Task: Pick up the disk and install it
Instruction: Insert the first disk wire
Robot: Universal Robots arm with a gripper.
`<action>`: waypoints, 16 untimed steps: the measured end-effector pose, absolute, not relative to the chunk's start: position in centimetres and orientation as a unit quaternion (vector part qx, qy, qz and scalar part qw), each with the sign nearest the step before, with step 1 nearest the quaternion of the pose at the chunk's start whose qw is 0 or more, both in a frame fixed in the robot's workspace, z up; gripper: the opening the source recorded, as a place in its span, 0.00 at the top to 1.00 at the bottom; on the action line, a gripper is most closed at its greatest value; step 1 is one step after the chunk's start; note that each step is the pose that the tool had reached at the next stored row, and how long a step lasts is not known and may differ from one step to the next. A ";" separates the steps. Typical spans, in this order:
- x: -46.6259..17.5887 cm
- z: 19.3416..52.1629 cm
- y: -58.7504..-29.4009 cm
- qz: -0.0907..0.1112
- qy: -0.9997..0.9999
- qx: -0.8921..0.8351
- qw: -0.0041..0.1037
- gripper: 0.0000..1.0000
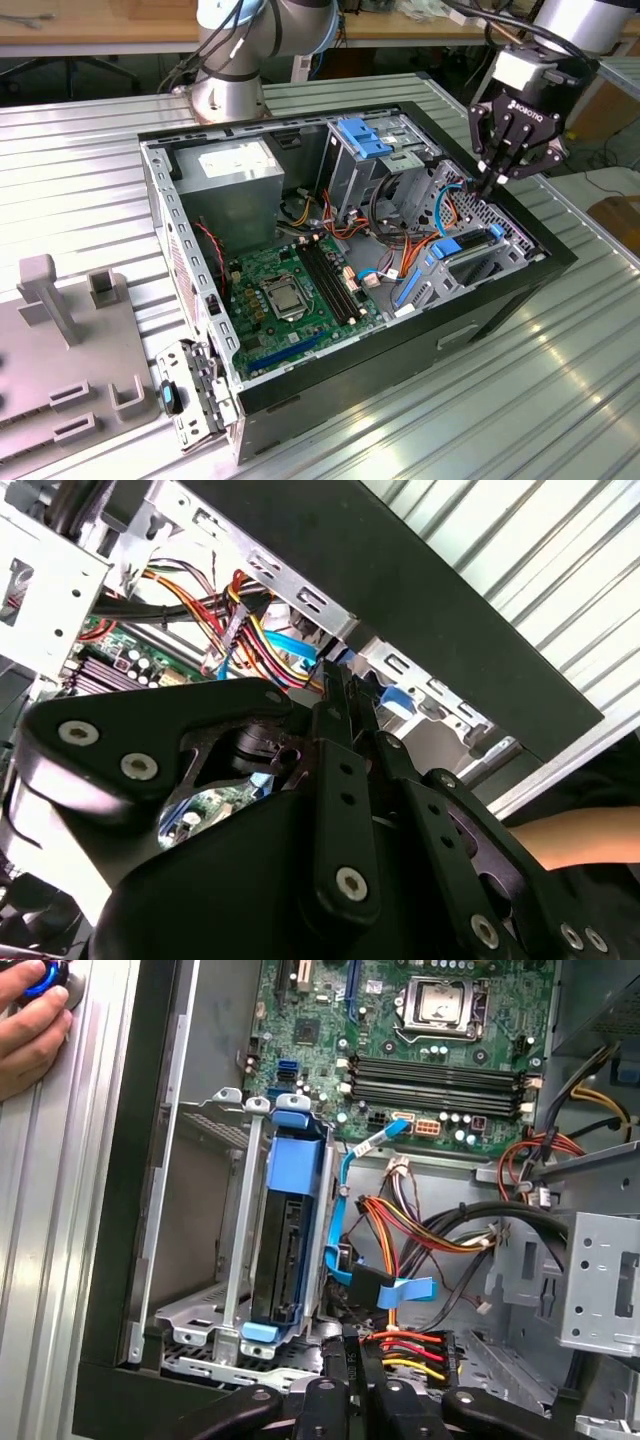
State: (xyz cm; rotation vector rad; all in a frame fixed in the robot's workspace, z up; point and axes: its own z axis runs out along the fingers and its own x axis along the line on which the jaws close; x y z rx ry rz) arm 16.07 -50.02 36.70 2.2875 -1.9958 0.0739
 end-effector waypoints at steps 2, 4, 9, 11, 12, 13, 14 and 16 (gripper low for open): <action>16.0 36.7 -50.4 0.024 -0.656 0.752 0.049 0.84; 15.8 36.7 -50.8 0.024 -0.657 0.752 0.046 0.84; 15.7 36.6 -51.0 0.024 -0.661 0.748 0.047 0.84; 15.7 36.5 -51.0 0.023 -0.666 0.744 0.047 0.84; 15.7 36.5 -51.0 0.023 -0.669 0.741 0.047 0.84; 15.7 36.4 -51.0 0.023 -0.672 0.739 0.047 0.84; 15.7 36.4 -51.0 0.023 -0.675 0.736 0.047 0.84; 15.7 36.3 -51.0 0.022 -0.681 0.731 0.047 0.84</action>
